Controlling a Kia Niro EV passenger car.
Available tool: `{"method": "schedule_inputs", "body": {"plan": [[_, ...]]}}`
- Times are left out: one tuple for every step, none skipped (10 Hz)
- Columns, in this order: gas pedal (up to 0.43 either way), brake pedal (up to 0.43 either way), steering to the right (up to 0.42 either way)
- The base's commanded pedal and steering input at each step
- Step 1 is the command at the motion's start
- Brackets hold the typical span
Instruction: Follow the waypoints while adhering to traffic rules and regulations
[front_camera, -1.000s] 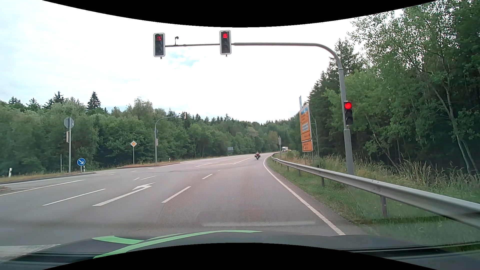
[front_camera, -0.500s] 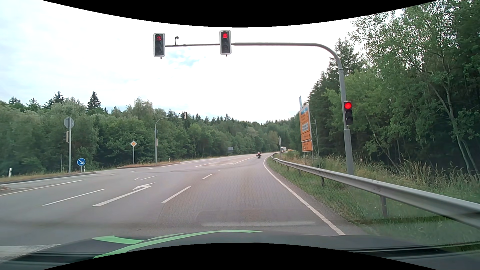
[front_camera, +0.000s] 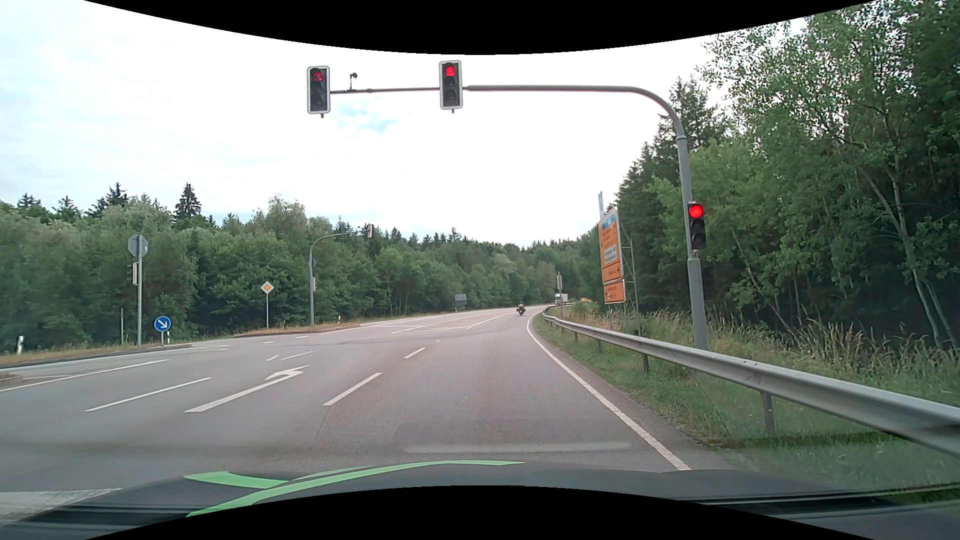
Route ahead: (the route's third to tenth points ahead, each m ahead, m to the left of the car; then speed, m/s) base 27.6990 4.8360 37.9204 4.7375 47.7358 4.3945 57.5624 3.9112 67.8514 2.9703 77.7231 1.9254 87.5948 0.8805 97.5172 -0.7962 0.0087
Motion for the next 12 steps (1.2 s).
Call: {"method": "schedule_inputs", "body": {"plan": [[0.0,0.274,0.003],[0.0,0.274,0.003],[0.0,0.274,0.003],[0.0,0.274,0.003],[0.0,0.274,0.003],[0.0,0.274,0.003],[0.0,0.274,0.003],[0.0,0.274,0.003],[0.0,0.274,0.003],[0.0,0.274,0.003],[0.0,0.274,0.003],[0.0,0.274,0.003]]}}
